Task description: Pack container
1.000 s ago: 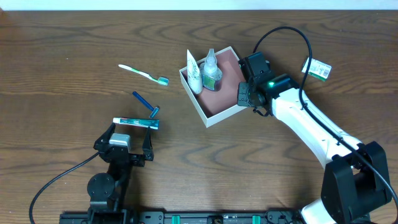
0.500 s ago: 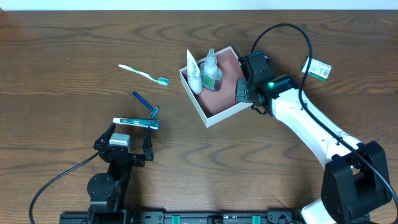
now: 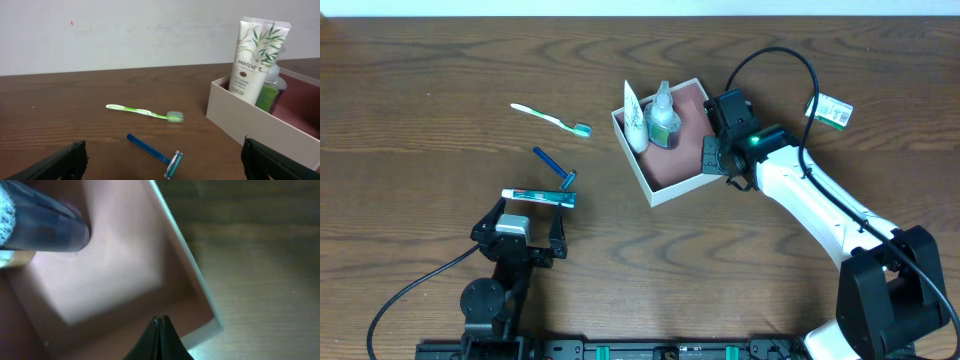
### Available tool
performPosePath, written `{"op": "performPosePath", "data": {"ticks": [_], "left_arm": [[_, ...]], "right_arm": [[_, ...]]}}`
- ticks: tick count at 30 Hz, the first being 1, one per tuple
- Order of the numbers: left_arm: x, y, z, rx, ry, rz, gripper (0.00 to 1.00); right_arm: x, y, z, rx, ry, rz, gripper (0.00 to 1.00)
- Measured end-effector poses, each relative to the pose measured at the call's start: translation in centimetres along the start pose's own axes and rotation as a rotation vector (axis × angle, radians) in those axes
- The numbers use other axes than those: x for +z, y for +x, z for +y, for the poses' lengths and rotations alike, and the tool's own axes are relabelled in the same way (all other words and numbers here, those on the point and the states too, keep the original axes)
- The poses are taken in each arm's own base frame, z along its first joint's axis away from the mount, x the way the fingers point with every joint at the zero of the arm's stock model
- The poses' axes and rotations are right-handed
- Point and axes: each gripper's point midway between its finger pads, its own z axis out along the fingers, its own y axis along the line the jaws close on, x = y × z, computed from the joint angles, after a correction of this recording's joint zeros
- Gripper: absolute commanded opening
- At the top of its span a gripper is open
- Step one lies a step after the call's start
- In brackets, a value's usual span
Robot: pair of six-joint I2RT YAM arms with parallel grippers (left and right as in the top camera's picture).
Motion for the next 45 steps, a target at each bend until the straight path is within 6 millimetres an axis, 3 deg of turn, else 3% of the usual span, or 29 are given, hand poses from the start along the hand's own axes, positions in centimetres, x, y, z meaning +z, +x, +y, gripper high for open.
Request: {"op": "performPosePath", "data": {"ticks": [6,16,28,38,45], "left_arm": [[0.0,0.0,0.0,0.0,0.0,0.0,0.98],[0.0,0.0,0.0,0.0,0.0,0.0,0.98],[0.0,0.0,0.0,0.0,0.0,0.0,0.98],[0.0,0.0,0.0,0.0,0.0,0.0,0.98],[0.0,0.0,0.0,0.0,0.0,0.0,0.98]], "right_arm": [[-0.1,1.6,0.0,-0.002,0.023,0.049,0.01],[-0.7,3.8,3.6,-0.05,-0.017,0.058,0.01],[-1.0,4.6,4.7,-0.06,-0.034,0.066,0.01],[-1.5,6.2,6.9,-0.107,-0.07,0.081,0.01],[-1.5,6.3,7.1,-0.101,-0.073,0.082,0.01]]}}
